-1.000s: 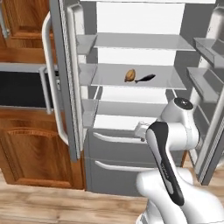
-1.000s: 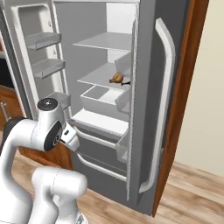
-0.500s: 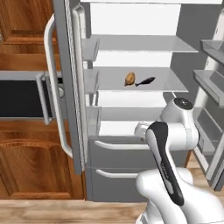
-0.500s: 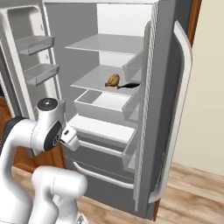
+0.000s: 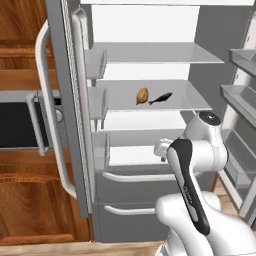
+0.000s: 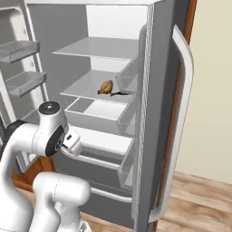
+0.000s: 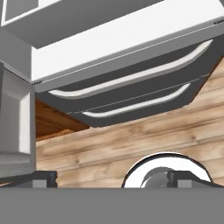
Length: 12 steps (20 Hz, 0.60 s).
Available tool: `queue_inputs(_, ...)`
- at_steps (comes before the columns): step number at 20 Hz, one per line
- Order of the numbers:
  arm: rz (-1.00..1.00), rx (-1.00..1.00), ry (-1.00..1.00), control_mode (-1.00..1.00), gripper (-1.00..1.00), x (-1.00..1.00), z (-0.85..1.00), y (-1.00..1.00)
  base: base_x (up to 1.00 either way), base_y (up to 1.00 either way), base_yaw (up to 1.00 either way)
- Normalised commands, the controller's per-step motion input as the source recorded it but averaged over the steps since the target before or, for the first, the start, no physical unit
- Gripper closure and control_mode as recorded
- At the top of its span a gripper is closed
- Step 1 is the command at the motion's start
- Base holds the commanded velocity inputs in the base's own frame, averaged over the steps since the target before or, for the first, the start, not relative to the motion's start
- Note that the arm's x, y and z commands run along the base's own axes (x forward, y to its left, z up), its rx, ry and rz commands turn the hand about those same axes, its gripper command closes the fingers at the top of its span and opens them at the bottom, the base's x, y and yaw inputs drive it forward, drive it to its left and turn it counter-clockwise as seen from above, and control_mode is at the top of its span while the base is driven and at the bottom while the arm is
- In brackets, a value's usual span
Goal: Gather the onion and eggplant from the fridge and place them on a tray on the dining counter. Then gather the fish and chicken drumstick from the fridge and place them on the other tray.
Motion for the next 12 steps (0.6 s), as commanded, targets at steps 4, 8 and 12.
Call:
queue_inputs(4,0.0,0.0,0.0,1.0,-1.0,0.0,0.0,0.0,0.54,0.22,-0.11)
queue_inputs(8,0.0,0.0,0.0,1.0,-1.0,0.0,0.0,0.0,0.5,0.26,-0.12)
queue_inputs(12,0.0,0.0,0.0,1.0,-1.0,0.0,0.0,0.0,0.41,0.29,-0.14)
